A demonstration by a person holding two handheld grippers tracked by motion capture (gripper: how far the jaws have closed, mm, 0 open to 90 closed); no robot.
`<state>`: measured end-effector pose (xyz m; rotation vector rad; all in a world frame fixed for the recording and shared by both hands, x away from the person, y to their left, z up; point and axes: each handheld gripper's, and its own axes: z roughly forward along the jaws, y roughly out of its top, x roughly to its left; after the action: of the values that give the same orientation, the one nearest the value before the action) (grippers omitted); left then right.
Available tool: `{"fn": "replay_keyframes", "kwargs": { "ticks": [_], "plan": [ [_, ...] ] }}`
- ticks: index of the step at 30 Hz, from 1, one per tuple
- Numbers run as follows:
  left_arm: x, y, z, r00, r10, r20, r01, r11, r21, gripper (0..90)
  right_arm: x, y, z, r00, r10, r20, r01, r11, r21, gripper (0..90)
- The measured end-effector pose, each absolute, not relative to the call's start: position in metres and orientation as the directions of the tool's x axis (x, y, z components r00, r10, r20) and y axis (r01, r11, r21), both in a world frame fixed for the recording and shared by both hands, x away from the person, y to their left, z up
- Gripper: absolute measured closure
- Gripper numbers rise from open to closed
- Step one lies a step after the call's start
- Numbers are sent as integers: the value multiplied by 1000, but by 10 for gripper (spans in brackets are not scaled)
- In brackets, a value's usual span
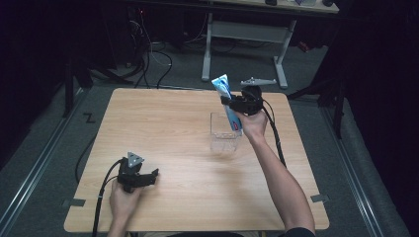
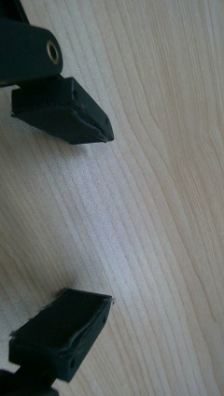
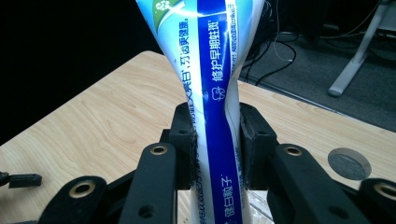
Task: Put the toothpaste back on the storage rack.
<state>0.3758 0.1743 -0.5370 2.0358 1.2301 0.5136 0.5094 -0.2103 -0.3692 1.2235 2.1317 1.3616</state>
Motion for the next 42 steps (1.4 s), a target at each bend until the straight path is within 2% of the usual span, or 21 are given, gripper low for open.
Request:
{"fn": "replay_keyframes", "kwargs": {
  "ticks": [42],
  "plan": [
    [376, 174, -537, 471, 882, -18, 607, -308, 733, 185, 518, -209, -393, -555, 819, 144, 534, 219, 817, 703]
  ]
}}
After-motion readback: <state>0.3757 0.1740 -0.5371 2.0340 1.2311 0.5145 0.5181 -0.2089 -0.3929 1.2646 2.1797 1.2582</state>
